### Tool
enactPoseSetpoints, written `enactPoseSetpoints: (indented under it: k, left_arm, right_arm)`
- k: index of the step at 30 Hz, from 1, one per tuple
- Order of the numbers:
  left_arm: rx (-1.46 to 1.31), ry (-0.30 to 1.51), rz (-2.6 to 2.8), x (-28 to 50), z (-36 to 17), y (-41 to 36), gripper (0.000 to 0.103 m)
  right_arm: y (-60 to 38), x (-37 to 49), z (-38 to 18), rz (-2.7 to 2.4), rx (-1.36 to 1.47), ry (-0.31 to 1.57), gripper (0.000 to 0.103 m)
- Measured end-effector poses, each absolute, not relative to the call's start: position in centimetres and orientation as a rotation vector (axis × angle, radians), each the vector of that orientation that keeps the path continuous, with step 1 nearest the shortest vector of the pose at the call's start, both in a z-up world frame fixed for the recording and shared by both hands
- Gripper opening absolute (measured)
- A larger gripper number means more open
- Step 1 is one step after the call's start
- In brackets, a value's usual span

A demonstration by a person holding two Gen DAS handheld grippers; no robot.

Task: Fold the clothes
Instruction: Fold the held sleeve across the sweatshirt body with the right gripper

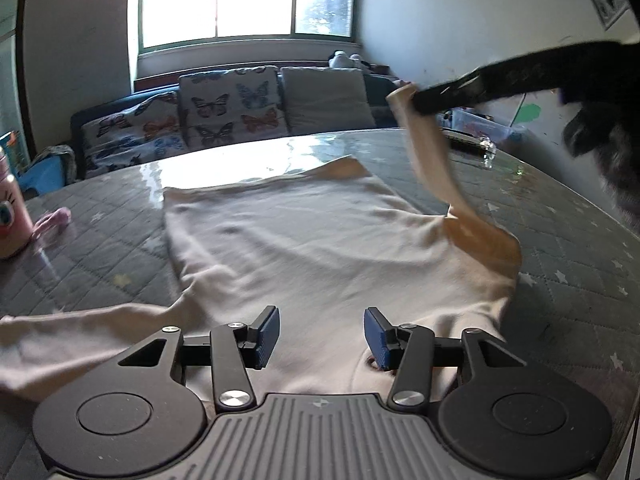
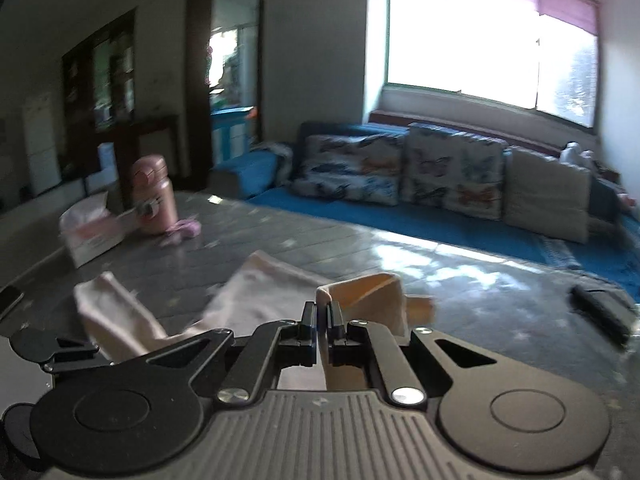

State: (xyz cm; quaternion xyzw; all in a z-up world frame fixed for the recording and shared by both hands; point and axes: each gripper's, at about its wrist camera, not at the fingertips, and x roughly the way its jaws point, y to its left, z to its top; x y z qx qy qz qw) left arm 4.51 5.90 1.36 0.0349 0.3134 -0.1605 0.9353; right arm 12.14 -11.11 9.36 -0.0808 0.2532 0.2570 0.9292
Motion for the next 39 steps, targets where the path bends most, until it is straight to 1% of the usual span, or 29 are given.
enactPoseSetpoints:
  k: [6, 7, 9, 14, 17, 20, 21, 22, 24, 27, 30, 32, 33, 35, 36, 39]
  left_arm:
    - [0.051, 0.654, -0.297, 3.9, 1.0, 7.0, 0.051]
    - [0.049, 0.656, -0.294, 3.8, 0.9, 7.0, 0.051]
    - [0.049, 0.659, -0.291, 3.9, 0.9, 7.0, 0.051]
    - [0.052, 0.655, -0.291, 4.2, 1.2, 6.8, 0.051]
    - [0.056, 0.657, -0.290, 4.8, 1.2, 6.4, 0.051]
    - [0.055, 0.664, -0.283, 5.7, 1.2, 6.1, 0.051]
    - [0.053, 0.670, -0.279, 6.1, 1.1, 6.0, 0.051]
    - [0.052, 0.676, -0.276, 6.4, 1.0, 5.9, 0.051]
    - [0.050, 0.692, -0.274, 7.0, 0.7, 5.7, 0.050]
    - [0.051, 0.727, -0.269, 7.7, -0.1, 5.5, 0.049]
    - [0.056, 0.746, -0.259, 8.2, -0.7, 5.3, 0.041]
    - [0.048, 0.750, -0.260, 8.4, -0.6, 5.3, 0.030]
    - [0.044, 0.751, -0.261, 8.4, -0.5, 5.3, 0.020]
    - [0.051, 0.746, -0.252, 8.5, -0.3, 5.0, 0.015]
    - [0.055, 0.739, -0.249, 8.5, 0.0, 4.8, 0.010]
    - [0.058, 0.703, -0.252, 8.6, 1.7, 4.4, 0.009]
  right_arm:
    - [-6.7, 12.0, 6.3, 0.618, -0.194, 0.596, 0.006]
    - [-6.4, 11.4, 5.9, 0.638, -0.196, 0.610, 0.010]
    - [-6.4, 10.8, 5.7, 0.672, -0.211, 0.611, 0.017]
    - [-8.1, 9.7, 6.5, 0.681, -0.253, 0.600, 0.026]
    - [-10.4, 9.3, 6.1, 0.654, -0.284, 0.629, 0.035]
    - [-12.4, 9.0, 4.9, 0.613, -0.310, 0.674, 0.038]
    - [-13.2, 8.7, 4.3, 0.595, -0.312, 0.690, 0.042]
    - [-14.0, 8.6, 3.8, 0.576, -0.313, 0.707, 0.045]
    - [-15.4, 8.3, 2.9, 0.540, -0.312, 0.727, 0.045]
    - [-17.0, 8.1, 1.9, 0.504, -0.293, 0.748, 0.050]
    - [-17.8, 8.0, 1.5, 0.491, -0.280, 0.751, 0.051]
    - [-18.0, 7.9, 1.3, 0.490, -0.276, 0.749, 0.052]
    - [-18.0, 7.9, 1.2, 0.488, -0.278, 0.748, 0.054]
    - [-18.0, 7.9, 0.9, 0.479, -0.282, 0.746, 0.055]
    - [-18.0, 7.9, 0.8, 0.477, -0.280, 0.746, 0.055]
    - [-18.1, 8.1, 0.6, 0.467, -0.270, 0.744, 0.058]
